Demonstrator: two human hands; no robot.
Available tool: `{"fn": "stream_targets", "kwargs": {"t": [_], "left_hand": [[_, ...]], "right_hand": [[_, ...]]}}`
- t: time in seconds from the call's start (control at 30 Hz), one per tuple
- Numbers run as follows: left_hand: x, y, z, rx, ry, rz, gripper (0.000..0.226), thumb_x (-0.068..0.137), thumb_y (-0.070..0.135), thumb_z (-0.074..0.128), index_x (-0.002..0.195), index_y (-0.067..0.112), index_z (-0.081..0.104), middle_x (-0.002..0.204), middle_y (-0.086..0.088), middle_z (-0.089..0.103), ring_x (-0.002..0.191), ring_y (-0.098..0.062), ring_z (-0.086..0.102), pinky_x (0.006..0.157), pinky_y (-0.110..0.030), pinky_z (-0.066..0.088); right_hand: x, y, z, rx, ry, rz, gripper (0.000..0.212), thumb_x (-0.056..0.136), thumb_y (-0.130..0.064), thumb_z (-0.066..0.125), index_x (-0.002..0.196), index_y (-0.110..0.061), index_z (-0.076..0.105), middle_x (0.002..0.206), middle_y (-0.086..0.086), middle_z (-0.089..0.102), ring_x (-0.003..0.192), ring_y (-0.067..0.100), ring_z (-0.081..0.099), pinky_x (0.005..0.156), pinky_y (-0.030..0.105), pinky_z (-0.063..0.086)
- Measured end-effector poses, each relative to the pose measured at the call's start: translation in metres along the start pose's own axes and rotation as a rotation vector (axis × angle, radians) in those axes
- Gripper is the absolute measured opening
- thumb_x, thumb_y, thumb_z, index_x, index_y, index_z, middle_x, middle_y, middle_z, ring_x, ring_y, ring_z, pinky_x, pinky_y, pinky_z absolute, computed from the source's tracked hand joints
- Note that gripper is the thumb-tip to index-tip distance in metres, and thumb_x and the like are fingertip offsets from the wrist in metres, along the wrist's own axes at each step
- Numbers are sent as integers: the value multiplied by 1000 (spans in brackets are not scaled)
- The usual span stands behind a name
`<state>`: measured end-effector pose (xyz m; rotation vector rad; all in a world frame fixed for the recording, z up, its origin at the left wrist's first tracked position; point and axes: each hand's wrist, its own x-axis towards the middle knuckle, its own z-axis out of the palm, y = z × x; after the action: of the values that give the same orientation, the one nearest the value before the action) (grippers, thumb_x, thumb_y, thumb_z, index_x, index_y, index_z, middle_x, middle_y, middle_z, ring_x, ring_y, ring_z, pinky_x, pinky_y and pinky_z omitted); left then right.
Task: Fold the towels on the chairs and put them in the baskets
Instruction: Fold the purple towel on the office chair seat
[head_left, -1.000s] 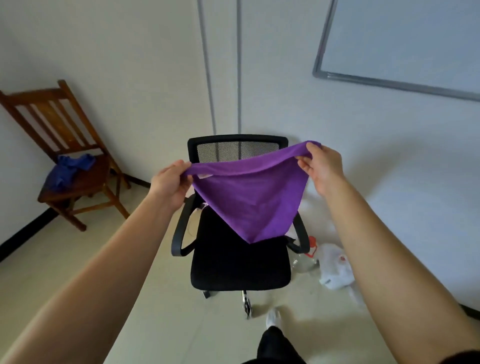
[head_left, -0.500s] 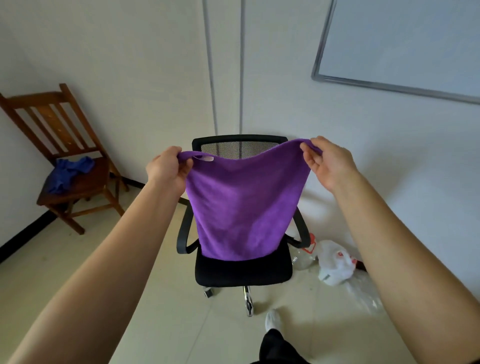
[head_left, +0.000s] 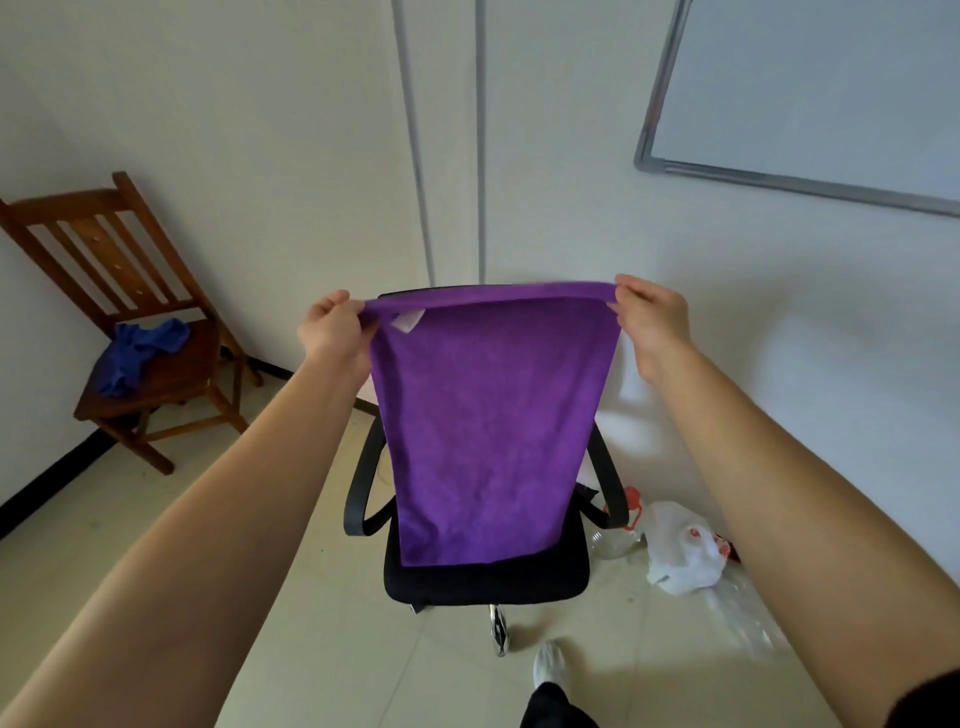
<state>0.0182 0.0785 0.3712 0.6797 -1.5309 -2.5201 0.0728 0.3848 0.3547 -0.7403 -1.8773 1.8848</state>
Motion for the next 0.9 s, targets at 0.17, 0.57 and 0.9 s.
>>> {"fn": "stream_targets", "kwargs": {"t": [0.17,0.57,0.9], "left_hand": [[-6,30,22,-56,-51,118,20,90,-11,53,91,9,53,81,-4,51,67,-14,54,72,-30,57],[-53,-47,-57,174,299,44,10,82,2,50,80,11,53,70,-1,49,58,-15,45,44,-19,43],[-94,-194,-205,525,381,-238,16,81,-1,55,86,14,56,83,-7,60,67,-23,55,61,-30,47]], "right_hand": [[4,-31,-3,70,23,-106,28,97,-10,56,122,-12,69,112,0,70,99,14,69,92,23,55],[-78,52,-34,-113,248,45,14,82,-30,55,73,-23,64,81,2,69,86,29,70,81,46,59],[-184,220,-70,-381,155,437,26,89,-27,50,70,-16,63,88,14,73,74,28,67,79,49,57]]}}
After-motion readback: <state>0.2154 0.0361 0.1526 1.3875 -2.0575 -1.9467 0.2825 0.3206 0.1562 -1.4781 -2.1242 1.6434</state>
